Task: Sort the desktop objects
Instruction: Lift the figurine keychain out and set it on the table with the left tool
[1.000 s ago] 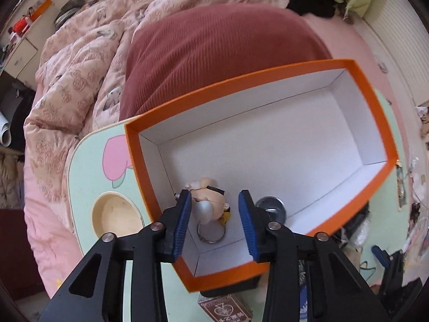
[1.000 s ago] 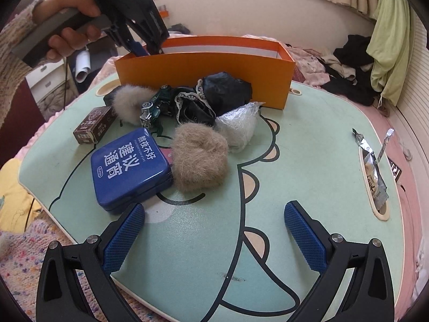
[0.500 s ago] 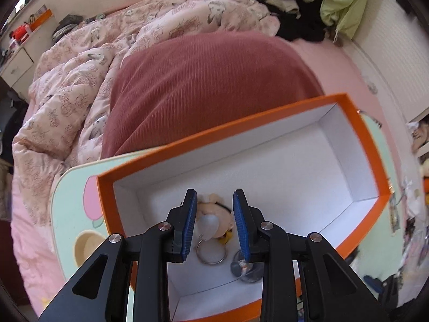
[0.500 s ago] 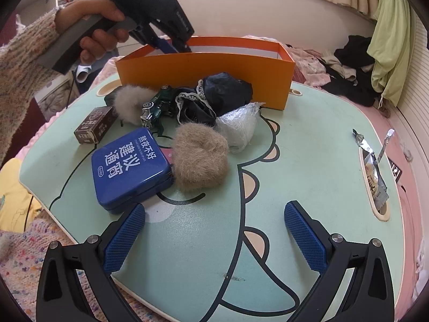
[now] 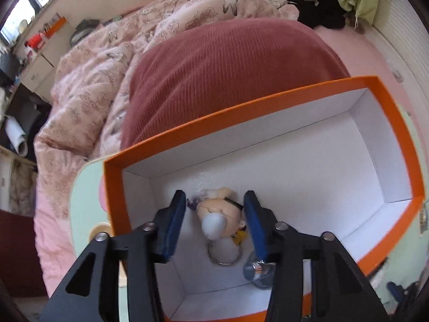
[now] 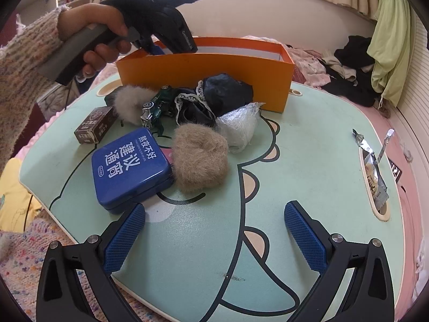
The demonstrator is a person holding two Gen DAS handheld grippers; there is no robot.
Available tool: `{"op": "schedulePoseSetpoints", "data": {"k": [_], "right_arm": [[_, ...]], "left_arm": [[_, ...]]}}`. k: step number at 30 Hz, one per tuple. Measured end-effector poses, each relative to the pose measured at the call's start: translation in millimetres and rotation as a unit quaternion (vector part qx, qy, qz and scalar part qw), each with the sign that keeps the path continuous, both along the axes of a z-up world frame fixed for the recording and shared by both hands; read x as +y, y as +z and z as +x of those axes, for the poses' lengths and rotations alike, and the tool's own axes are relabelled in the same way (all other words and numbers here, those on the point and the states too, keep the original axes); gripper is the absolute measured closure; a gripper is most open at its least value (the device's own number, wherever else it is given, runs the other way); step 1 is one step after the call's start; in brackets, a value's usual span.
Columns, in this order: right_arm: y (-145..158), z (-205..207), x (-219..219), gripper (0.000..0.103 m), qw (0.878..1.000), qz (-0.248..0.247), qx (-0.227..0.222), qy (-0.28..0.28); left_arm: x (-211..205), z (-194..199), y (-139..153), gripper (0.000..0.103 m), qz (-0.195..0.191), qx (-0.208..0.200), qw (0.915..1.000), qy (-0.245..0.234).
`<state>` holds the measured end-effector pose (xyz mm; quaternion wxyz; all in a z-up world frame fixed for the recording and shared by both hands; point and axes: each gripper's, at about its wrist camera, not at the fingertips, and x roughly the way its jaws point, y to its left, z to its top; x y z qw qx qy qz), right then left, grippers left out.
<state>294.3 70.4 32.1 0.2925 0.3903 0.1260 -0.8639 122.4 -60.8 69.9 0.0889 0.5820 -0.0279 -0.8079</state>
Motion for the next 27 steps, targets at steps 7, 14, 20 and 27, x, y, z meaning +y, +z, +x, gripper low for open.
{"op": "schedulePoseSetpoints", "data": {"k": [7, 14, 20, 27], "right_arm": [[-0.2, 2.3, -1.4, 0.0, 1.0, 0.0, 0.001, 0.0], [-0.3, 2.3, -2.1, 0.0, 1.0, 0.0, 0.001, -0.001], [-0.1, 2.3, -2.5, 0.0, 1.0, 0.0, 0.001, -0.001], [0.0, 2.3, -2.6, 0.0, 1.0, 0.0, 0.001, -0.001]], "left_arm": [[-18.6, 20.5, 27.0, 0.059, 0.075, 0.067, 0.9948, -0.015], [-20.7, 101.3, 88.9, 0.059, 0.177, 0.154, 0.9699, -0.065], [-12.6, 160.6, 64.9, 0.059, 0.189, 0.132, 0.9698, -0.079], [7.8, 180.7, 14.0, 0.059, 0.2, 0.095, 0.971, -0.089]]}}
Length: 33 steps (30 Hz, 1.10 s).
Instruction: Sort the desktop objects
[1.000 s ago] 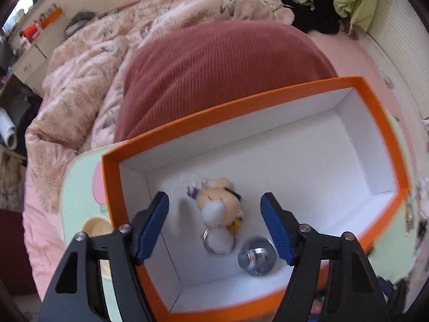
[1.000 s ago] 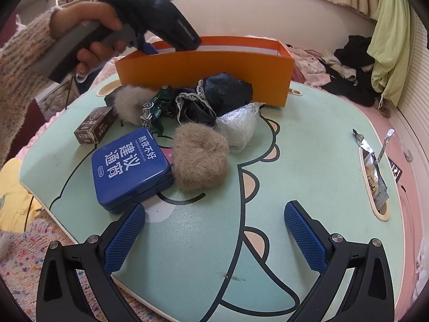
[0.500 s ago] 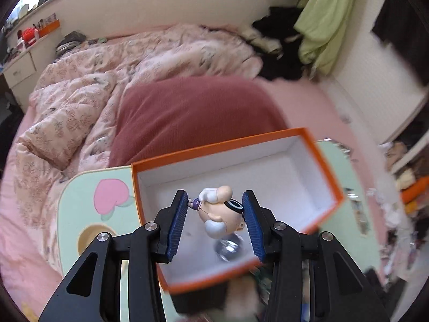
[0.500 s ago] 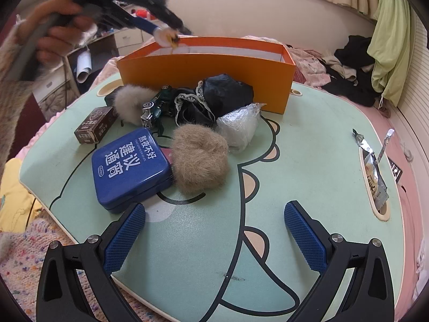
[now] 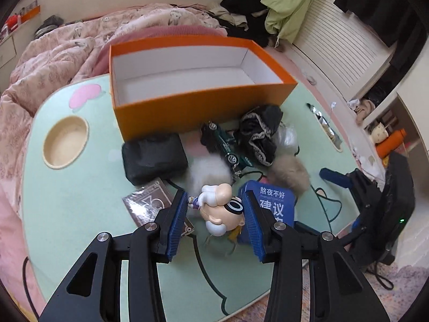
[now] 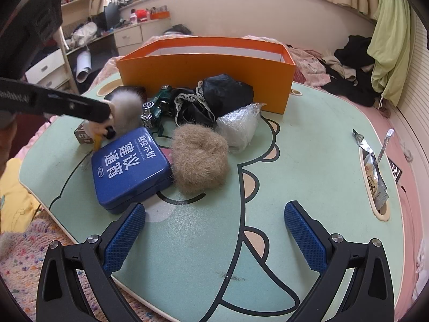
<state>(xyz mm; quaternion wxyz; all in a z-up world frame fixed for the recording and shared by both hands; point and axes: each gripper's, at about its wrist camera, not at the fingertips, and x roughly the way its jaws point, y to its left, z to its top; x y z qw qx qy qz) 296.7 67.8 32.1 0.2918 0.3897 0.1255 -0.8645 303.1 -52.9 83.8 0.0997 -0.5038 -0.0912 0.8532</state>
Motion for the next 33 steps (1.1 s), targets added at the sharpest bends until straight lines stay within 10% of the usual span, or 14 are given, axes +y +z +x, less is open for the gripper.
{"op": "schedulePoseSetpoints", "data": {"k": [14, 25, 29, 33], "right_arm": [[0.2, -0.2, -0.3, 0.0, 1.0, 0.0, 0.0, 0.0], [0.4, -0.4, -0.5, 0.0, 1.0, 0.002, 0.001, 0.0], [0.2, 2.2, -0.1, 0.0, 1.0, 0.001, 0.0, -0.003], [0.3, 4.7, -0.7, 0.0, 1.0, 0.003, 0.001, -0.004]], "left_arm": [[-21.6, 52.7, 48.7, 0.028, -0.005, 0.13, 0.9902, 0.051], [8.0, 88.1, -35.6, 0.027, -0.081, 0.09, 0.988, 0.095], [26.2, 78.3, -48.9, 0.0, -0.135, 0.105, 0.9824, 0.074], [18.8, 78.2, -51.2, 0.0, -0.123, 0.117, 0.9833, 0.066]]}}
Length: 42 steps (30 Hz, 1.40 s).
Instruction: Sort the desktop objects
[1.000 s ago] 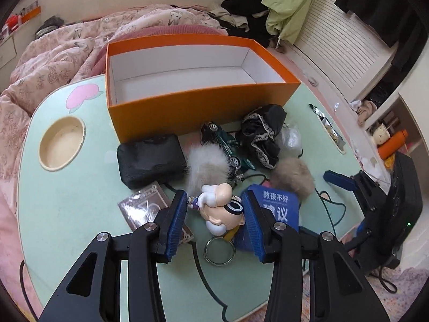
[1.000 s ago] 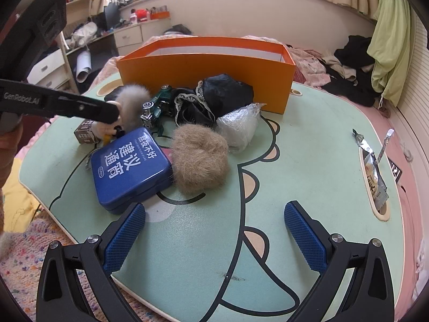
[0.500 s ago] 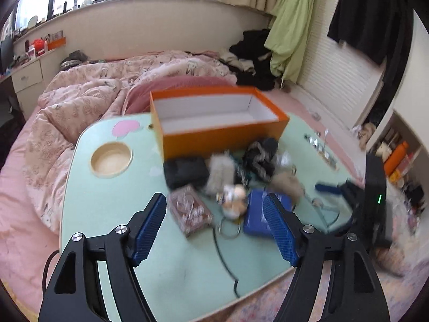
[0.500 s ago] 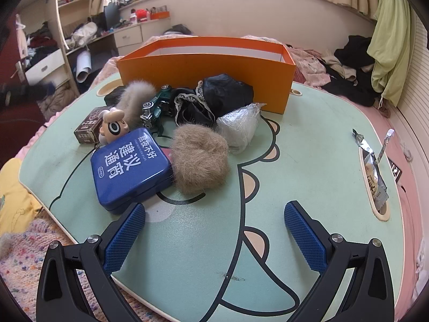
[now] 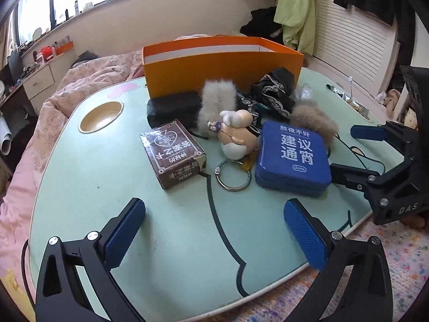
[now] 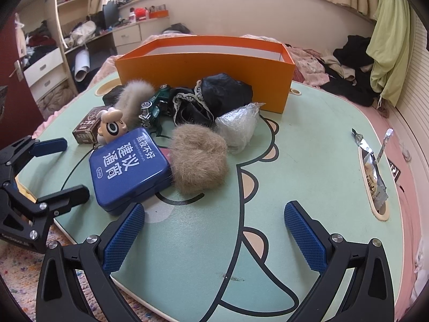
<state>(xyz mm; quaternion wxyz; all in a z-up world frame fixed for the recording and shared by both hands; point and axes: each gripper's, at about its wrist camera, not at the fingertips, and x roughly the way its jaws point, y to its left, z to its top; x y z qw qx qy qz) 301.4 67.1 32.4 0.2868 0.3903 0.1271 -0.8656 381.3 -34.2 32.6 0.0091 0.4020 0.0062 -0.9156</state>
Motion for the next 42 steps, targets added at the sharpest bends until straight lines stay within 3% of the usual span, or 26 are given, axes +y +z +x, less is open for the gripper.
{"op": "schedulePoseSetpoints", "data": {"k": [42], "right_arm": [[0.6, -1.7, 2.2, 0.0, 1.0, 0.001, 0.0, 0.0]], "left_arm": [[-2.5, -2.1, -2.1, 0.0, 0.0, 0.01, 0.9999, 0.006]]}}
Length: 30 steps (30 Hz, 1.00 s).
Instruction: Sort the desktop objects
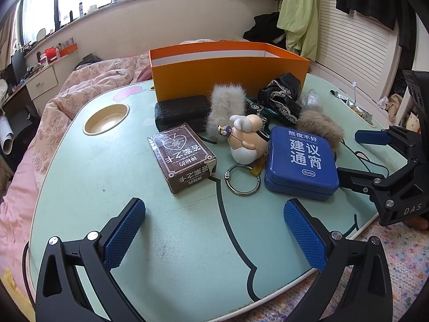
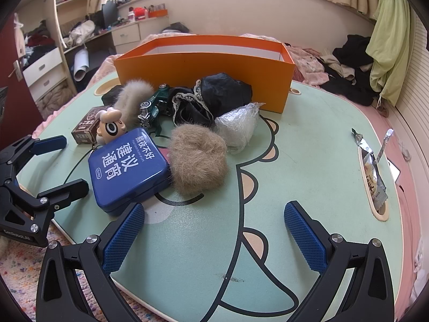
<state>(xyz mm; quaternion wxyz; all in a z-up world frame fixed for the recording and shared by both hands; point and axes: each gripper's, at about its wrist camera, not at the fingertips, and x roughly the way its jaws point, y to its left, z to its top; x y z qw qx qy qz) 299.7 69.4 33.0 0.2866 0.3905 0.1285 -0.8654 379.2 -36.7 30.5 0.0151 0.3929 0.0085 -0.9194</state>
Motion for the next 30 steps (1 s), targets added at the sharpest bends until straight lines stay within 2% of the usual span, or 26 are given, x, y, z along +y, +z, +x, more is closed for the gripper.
{"op": "schedulePoseSetpoints", "data": {"k": [17, 22, 25, 27, 30], "right_arm": [[0.5, -1.0, -0.1, 0.0, 1.0, 0.001, 0.0, 0.0], [3.0, -8.7, 2.1, 0.0, 0.999, 0.026, -0.005, -0.031], [22.7, -4.3, 1.9, 0.0, 0.998, 0.05, 0.034, -0.033], [43.6, -4.2, 2.4, 0.0, 0.997, 0.049, 0.052, -0.029], [79.0, -17.0, -2.2, 0.0, 0.998, 0.03, 0.053, -0.025]], "left_arm": [[0.2, 0.1, -0.3, 0.0, 0.0, 0.0, 1.0, 0.001], [0.8, 0.1, 0.4, 0.0, 0.001, 0.001, 1.0, 0.001], [2.1, -1.1, 1.2, 0.0, 0.001, 0.001, 1.0, 0.001], [1.8, -0.9, 1.2, 0.0, 0.001, 0.001, 1.0, 0.001], [1.9, -2.0, 1.3, 0.0, 0.001, 0.001, 1.0, 0.002]]}}
